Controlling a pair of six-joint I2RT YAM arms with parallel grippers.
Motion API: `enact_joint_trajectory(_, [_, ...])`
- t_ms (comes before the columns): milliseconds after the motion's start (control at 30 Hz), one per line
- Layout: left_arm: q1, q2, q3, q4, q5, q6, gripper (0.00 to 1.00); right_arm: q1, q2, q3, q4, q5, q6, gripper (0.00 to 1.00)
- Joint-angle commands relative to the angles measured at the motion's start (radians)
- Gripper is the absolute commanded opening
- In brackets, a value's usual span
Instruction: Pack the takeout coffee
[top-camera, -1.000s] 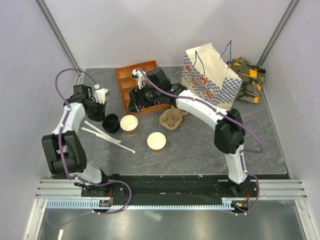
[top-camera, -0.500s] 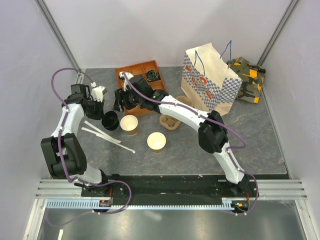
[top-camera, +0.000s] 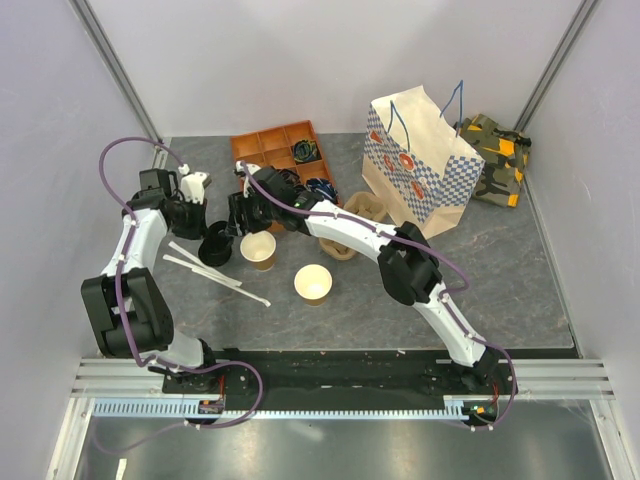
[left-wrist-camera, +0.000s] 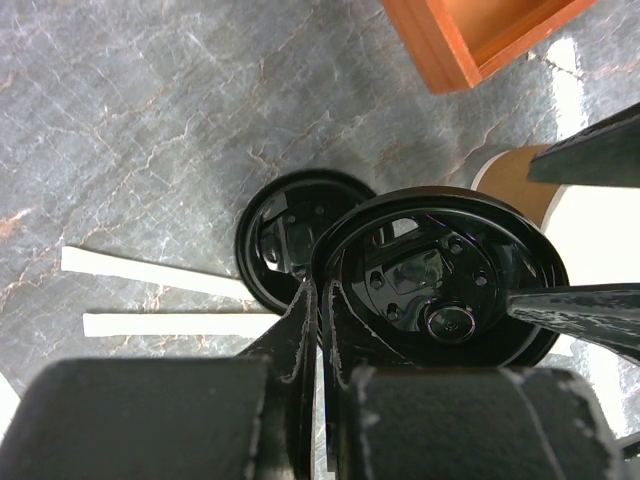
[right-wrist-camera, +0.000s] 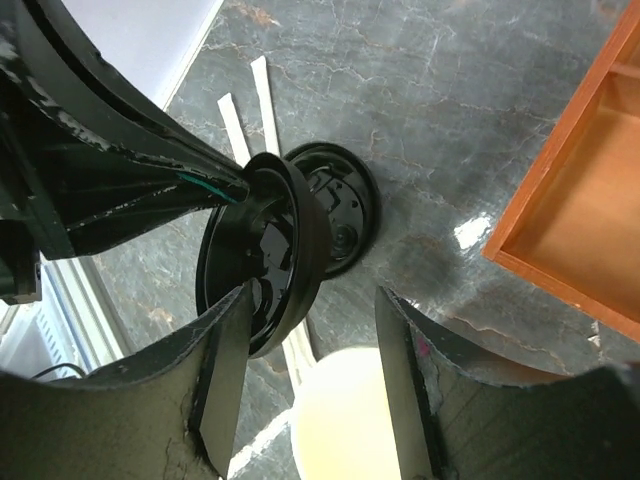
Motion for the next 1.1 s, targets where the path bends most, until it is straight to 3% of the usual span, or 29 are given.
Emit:
enact_joint_trajectory(0, [0.007,-0.031,0.002,0.04,0.043,-0.033,0.02,0.005,0.012,0.027,0.062,-0.072,0.055,0.58])
enact_joint_trajectory(467, [0.009,-0.069,0.005,0.037,0.073,-0.045,0.02,-0.017,0.019,0.013,0.099,-0.144,0.118,0.47])
enact_joint_trajectory(667, [0.009,-0.132,0.025,0.008,0.112,-0.057,0.02,-0.047,-0.036,-0.001,0.123,-0.213,0.138,0.37])
enact_joint_trajectory(767, [0.01,-0.15,0.05,-0.024,0.15,-0.068,0.02,-0.055,-0.066,-0.018,0.163,-0.287,0.182,0.24])
enact_joint_trajectory(800, [0.009,-0.155,0.057,-0.035,0.164,-0.069,0.05,-0.058,-0.076,-0.024,0.187,-0.304,0.195,0.17])
enact_joint_trajectory(933, [0.009,-0.204,0.094,-0.093,0.205,-0.097,0.37,-0.078,-0.144,-0.057,0.209,-0.358,0.215,0.0])
enact_joint_trajectory(1000, [0.009,-0.256,0.103,-0.104,0.219,-0.117,0.48,-0.116,-0.198,-0.079,0.205,-0.387,0.193,0.0])
enact_joint_trajectory(1033, [0.007,-0.274,0.122,-0.122,0.224,-0.138,0.6,-0.133,-0.223,-0.108,0.203,-0.399,0.176,0.0])
enact_joint_trajectory(1067, [0.01,-0.288,0.134,-0.136,0.234,-0.147,0.62,-0.153,-0.246,-0.125,0.195,-0.41,0.153,0.0])
